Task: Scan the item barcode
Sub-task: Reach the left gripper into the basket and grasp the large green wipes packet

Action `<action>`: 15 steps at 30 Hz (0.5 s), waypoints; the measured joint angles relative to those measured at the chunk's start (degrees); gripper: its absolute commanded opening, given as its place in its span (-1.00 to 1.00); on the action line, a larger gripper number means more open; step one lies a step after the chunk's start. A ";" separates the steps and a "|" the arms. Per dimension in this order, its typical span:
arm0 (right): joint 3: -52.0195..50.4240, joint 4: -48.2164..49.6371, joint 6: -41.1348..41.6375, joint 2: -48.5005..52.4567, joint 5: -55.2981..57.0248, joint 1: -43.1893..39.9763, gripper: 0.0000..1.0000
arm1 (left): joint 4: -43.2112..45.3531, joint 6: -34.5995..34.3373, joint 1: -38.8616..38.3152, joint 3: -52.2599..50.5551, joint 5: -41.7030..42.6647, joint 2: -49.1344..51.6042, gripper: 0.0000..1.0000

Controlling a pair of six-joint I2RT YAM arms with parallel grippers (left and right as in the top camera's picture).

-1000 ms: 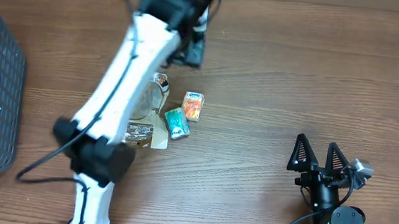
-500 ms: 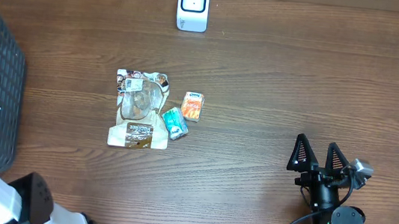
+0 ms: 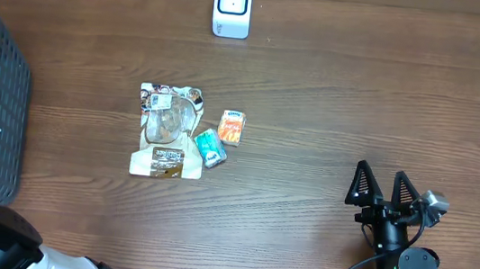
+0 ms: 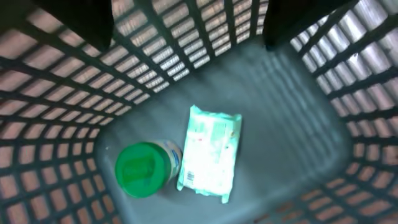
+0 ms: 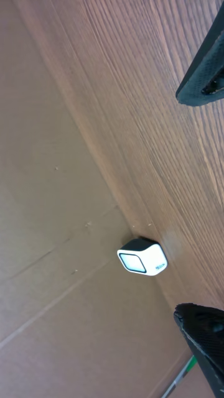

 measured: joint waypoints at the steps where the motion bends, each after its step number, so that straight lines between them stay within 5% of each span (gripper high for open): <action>1: 0.00 0.00 -0.02 0.00 -0.02 0.00 1.00 | 2.01 0.48 -0.02 -2.51 0.04 0.09 0.33; 15: 0.00 0.02 -0.02 0.00 0.02 0.00 1.00 | 12.46 8.63 -4.85 -8.00 -3.72 12.26 0.47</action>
